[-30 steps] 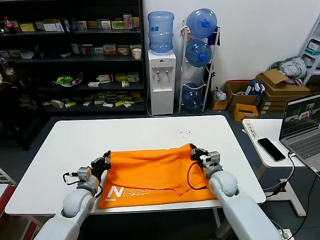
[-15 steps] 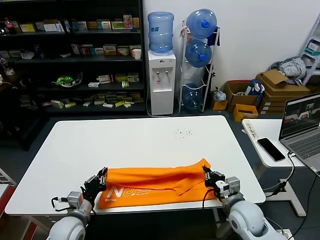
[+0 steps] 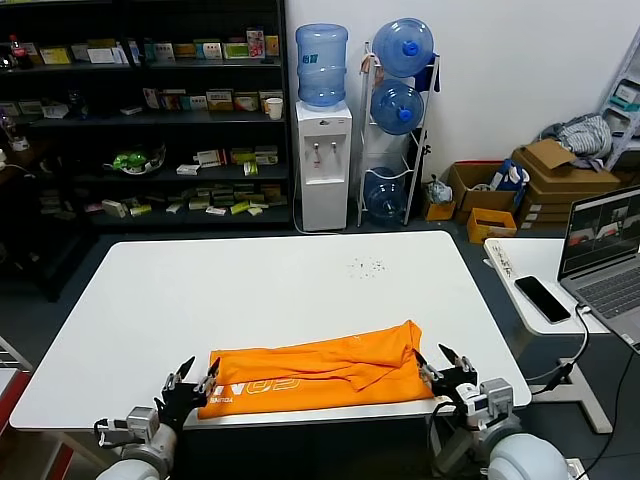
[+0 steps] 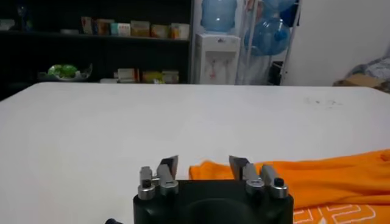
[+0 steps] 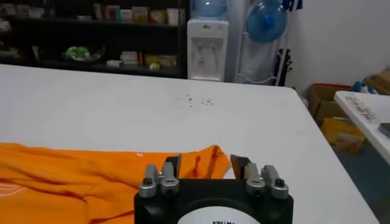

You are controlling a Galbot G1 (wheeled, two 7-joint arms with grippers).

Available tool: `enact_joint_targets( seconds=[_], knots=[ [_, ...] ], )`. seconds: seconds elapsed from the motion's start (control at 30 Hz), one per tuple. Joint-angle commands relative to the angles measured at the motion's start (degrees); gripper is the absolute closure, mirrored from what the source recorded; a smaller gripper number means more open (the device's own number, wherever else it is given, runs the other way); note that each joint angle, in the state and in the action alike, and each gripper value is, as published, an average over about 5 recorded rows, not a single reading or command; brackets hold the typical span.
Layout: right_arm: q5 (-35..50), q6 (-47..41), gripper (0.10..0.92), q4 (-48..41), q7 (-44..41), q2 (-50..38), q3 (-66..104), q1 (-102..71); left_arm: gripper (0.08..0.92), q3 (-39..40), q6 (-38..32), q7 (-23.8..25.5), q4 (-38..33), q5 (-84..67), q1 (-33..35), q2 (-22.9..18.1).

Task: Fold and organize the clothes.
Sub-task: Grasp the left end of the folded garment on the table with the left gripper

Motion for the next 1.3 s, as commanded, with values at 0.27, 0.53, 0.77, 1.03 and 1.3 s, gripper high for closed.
enact_joint_targets(
  seconds=[0.27, 0.53, 0.77, 1.03, 1.3],
  knots=[
    [-0.78, 0.48, 0.204, 2.85, 0.79, 1.47, 3.79, -3.63, 0.179, 2.12, -1.66, -1.35, 5.92, 1.92, -0.40, -4.76],
    [-0.64, 0.69, 0.203, 2.49, 1.26, 1.72, 3.79, -3.53, 0.337, 2.30, -4.00, -1.93, 5.27, 3.11, 0.16, -5.53],
    [-0.68, 0.95, 0.203, 2.20, 1.49, 2.18, 3.57, -3.38, 0.536, 1.83, -5.97, -1.87, 5.24, 3.24, 0.21, -6.40],
    [-0.45, 1.23, 0.203, 1.85, 1.89, 2.45, 3.52, -2.45, 0.778, 1.78, -6.48, -1.90, 4.13, 3.17, 0.84, -6.86],
    [-0.12, 1.54, 0.203, 1.35, 2.40, 2.88, 2.93, -0.66, 0.895, -0.73, -5.47, -2.33, 3.68, 3.04, -0.06, -3.91]
  ],
)
